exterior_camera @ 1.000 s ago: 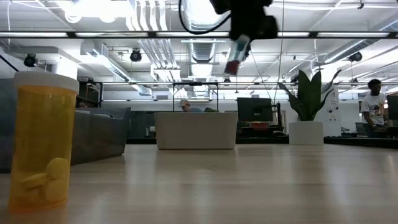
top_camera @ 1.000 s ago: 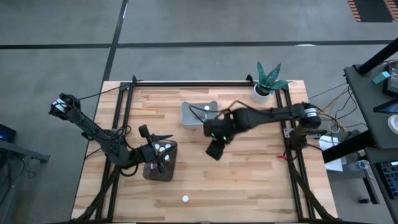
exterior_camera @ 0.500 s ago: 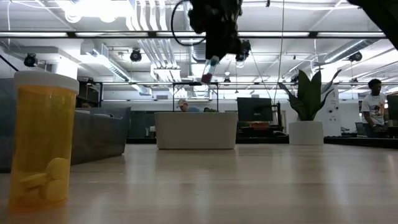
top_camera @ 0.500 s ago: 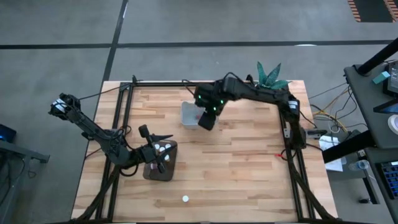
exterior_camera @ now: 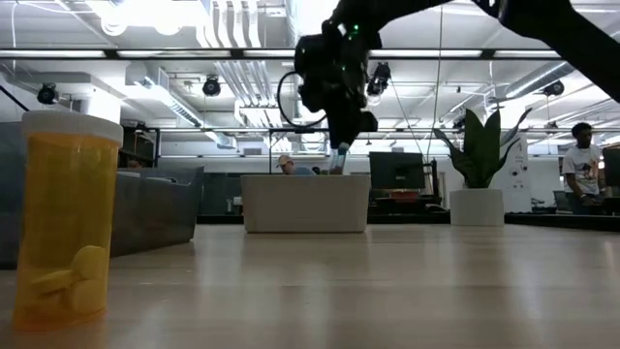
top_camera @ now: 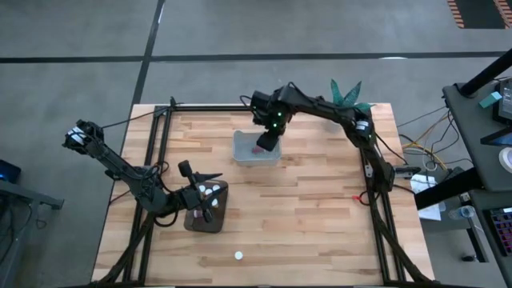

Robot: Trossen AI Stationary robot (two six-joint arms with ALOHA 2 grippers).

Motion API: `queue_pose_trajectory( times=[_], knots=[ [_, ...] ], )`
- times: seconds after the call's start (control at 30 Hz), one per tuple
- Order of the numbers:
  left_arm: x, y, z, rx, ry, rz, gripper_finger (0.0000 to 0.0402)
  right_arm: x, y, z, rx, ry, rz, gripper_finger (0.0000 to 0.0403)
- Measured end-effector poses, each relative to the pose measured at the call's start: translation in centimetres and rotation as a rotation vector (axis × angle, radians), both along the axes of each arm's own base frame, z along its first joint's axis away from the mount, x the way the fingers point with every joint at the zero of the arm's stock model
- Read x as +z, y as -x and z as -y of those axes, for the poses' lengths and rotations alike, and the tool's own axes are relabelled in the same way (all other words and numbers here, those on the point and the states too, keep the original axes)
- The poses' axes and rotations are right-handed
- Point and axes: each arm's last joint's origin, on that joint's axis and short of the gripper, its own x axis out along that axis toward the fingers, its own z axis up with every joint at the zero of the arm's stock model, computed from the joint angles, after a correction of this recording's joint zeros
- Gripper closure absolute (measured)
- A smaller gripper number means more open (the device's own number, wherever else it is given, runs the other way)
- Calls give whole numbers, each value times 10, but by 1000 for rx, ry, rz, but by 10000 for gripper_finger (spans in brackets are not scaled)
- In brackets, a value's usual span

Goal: Pick and place medicine bottles into bin by pill shape (circle, oval)
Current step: Put the blue capsule bottle into the gray bin

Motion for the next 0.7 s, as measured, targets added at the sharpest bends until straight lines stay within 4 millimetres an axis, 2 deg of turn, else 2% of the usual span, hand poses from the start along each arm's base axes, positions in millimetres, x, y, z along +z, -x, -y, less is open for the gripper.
queue_pose_trajectory(
  times=[0.17,0.47,0.7],
  knots=[
    [0,0,0,1,-2,-1,235,-13,-1,10,6,-42,-15,291],
    [0,0,0,5,-3,-2,235,-41,-8,15,27,-78,-64,291],
    [0,0,0,5,-3,-2,235,-46,-11,17,39,-73,-55,291]
  ],
)
